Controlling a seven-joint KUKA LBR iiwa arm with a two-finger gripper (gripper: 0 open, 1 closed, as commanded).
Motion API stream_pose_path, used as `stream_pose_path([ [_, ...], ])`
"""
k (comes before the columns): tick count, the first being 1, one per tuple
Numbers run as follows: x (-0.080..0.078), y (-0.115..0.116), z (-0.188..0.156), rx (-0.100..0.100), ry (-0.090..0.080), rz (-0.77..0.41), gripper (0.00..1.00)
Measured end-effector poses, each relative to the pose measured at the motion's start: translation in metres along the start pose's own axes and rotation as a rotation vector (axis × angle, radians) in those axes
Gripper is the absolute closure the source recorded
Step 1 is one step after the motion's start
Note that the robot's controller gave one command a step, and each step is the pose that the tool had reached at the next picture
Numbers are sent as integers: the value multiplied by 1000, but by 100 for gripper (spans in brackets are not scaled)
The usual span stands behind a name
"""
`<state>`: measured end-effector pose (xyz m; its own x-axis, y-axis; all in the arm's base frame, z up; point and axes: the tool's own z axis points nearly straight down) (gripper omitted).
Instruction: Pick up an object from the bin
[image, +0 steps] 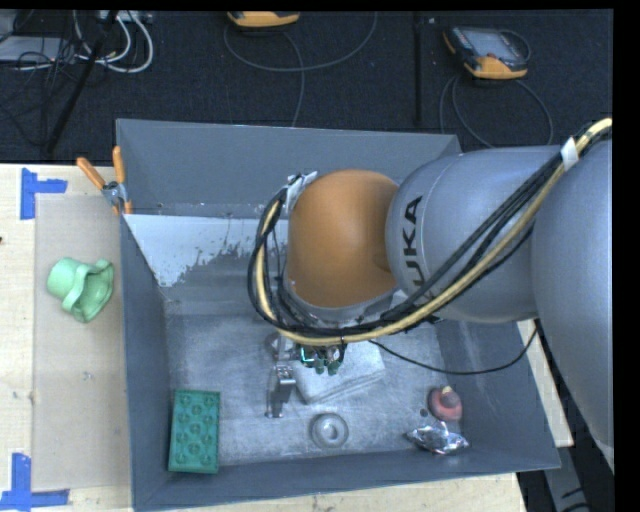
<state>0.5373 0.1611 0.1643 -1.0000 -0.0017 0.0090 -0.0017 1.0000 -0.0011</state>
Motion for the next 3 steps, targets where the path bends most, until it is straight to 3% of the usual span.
stream_pose_path([
  [1,17,79,96,1,-9,-179,0],
  [2,61,76,63,-1,-20,-498,0],
  [3,-9,82,54,3,-12,-995,0],
])
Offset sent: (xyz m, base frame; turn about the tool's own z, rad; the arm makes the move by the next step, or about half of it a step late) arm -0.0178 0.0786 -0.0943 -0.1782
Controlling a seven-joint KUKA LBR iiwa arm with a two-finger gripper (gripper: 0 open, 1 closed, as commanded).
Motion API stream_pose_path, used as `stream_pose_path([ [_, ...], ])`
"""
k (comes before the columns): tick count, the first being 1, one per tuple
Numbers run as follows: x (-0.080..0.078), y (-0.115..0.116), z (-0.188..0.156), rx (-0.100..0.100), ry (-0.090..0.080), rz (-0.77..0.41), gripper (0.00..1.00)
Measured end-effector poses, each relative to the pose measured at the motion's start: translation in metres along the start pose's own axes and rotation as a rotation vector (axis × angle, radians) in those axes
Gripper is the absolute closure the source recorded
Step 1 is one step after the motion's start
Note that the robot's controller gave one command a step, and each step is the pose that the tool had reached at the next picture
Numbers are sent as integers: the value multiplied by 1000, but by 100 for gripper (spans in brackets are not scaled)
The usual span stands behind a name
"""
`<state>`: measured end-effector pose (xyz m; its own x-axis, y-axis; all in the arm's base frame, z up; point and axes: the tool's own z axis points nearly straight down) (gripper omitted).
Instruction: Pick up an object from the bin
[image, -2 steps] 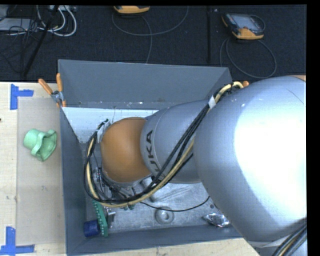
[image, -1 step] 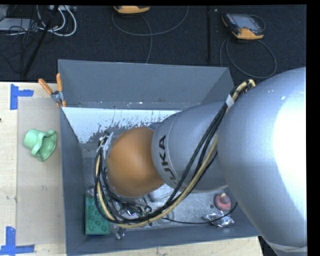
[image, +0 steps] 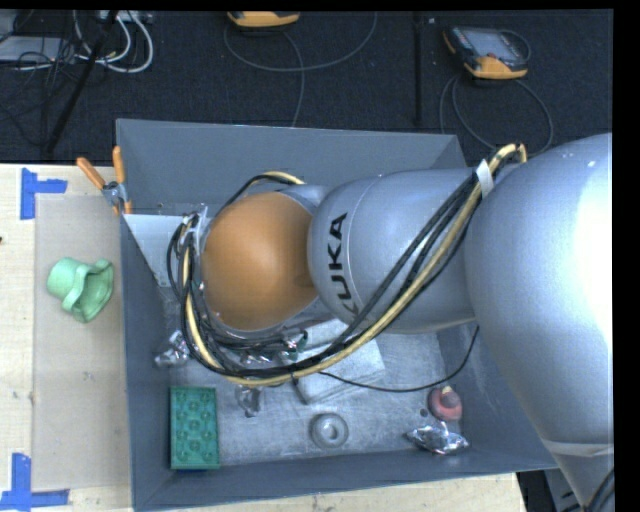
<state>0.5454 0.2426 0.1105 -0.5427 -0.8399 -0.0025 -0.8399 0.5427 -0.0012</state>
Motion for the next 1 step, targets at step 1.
stream_pose_path([
  [1,25,32,41,-4,8,-510,0],
])
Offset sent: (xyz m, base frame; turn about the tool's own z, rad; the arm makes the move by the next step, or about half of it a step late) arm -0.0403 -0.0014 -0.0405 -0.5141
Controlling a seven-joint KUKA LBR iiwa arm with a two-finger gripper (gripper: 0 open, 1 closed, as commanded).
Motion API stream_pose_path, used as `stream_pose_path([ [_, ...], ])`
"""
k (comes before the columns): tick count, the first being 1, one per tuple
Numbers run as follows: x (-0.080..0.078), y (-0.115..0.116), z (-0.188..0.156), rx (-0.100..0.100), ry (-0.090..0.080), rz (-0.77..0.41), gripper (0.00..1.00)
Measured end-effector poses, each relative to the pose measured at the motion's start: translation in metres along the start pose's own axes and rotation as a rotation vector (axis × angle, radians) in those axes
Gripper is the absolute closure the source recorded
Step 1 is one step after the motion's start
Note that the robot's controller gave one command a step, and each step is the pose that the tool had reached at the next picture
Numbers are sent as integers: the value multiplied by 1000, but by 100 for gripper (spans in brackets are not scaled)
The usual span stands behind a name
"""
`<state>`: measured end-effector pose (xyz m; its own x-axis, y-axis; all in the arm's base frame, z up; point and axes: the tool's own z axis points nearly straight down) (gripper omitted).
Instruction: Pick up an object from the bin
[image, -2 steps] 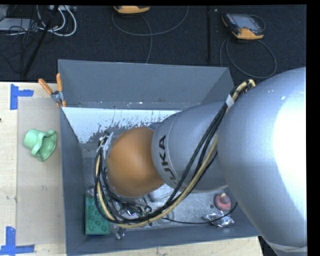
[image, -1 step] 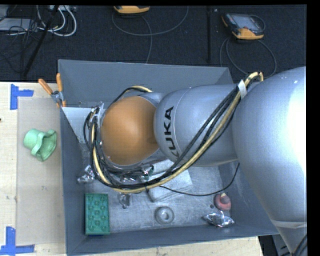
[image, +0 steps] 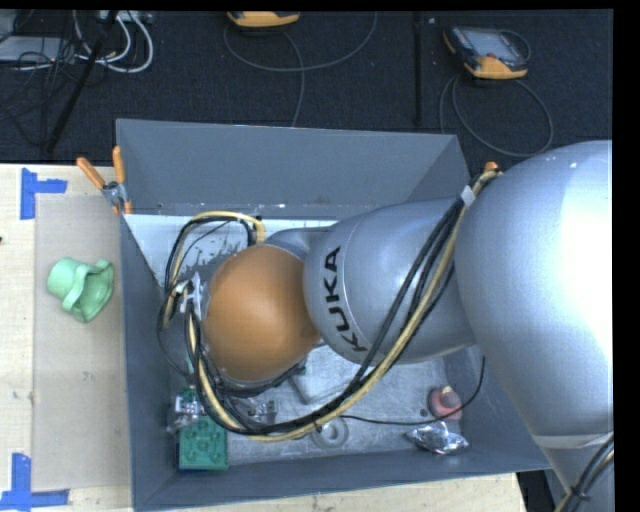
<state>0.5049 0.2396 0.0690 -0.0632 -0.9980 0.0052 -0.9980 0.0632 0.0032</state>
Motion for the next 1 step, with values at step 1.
stream_pose_path([
  [1,1,0,0,0,-2,8,0],
])
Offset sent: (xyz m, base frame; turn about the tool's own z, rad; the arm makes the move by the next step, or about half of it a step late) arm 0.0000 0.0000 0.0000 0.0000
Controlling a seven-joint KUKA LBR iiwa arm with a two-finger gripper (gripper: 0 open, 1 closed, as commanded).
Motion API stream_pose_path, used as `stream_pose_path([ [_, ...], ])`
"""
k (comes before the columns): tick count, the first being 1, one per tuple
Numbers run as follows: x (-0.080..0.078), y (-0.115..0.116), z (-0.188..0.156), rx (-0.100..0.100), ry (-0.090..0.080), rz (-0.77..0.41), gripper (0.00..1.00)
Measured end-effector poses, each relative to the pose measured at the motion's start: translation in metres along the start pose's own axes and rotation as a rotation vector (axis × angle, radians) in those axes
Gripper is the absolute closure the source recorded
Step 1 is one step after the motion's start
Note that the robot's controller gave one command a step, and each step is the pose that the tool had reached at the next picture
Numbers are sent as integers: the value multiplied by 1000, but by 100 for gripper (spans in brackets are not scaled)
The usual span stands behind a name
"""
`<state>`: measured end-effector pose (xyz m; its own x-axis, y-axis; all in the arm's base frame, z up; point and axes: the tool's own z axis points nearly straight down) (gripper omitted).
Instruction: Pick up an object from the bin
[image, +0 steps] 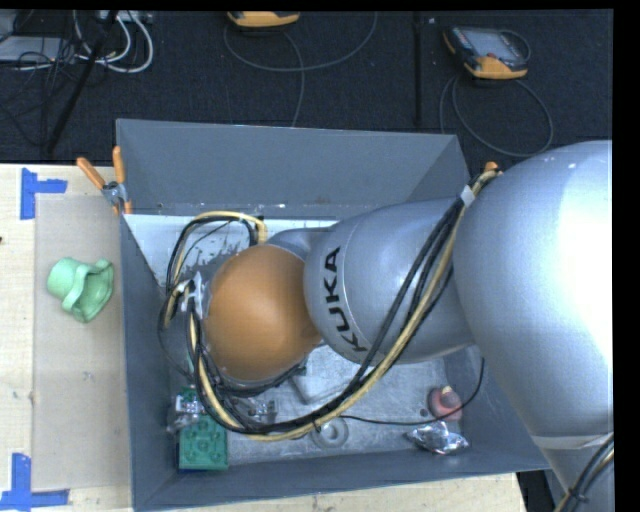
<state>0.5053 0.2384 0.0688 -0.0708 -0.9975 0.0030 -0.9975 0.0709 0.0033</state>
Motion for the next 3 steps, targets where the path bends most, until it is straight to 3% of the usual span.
stream_pose_path([
  [1,-2,-2,-3,5,-4,0,100],
  [3,-4,-2,-103,5,-6,12,100],
])
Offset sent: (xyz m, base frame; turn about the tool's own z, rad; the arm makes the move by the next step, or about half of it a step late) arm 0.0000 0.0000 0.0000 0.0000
